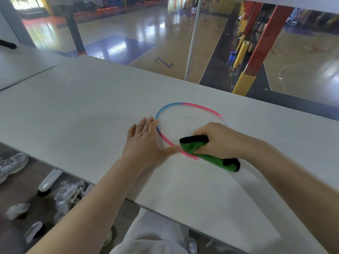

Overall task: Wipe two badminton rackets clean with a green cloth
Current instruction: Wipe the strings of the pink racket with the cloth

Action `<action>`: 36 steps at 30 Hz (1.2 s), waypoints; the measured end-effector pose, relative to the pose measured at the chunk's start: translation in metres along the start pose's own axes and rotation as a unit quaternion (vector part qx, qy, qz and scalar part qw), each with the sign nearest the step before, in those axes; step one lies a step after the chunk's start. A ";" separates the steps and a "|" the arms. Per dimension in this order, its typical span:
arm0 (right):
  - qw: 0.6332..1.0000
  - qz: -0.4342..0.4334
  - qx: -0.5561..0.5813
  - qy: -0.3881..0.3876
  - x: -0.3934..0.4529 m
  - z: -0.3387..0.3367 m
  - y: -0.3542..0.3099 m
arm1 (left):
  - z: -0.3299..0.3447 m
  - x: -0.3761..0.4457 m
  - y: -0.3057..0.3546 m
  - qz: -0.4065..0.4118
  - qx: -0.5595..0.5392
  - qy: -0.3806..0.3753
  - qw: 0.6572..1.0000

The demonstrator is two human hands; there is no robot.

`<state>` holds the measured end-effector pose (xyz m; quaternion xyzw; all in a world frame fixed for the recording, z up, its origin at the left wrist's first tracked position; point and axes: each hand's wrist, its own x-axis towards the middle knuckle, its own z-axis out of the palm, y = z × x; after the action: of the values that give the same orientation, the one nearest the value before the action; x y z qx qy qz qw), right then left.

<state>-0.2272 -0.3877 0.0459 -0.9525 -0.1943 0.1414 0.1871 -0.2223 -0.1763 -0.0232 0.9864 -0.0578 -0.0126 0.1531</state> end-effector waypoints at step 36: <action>0.994 -0.033 -0.021 0.098 0.022 0.015 -0.007 | 0.000 -0.003 0.001 0.010 0.000 0.012 1.000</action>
<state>-0.2155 -0.3675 0.0311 -0.9585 -0.2098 0.0370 0.1893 -0.2253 -0.1771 -0.0224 0.9858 -0.0657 0.0011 0.1543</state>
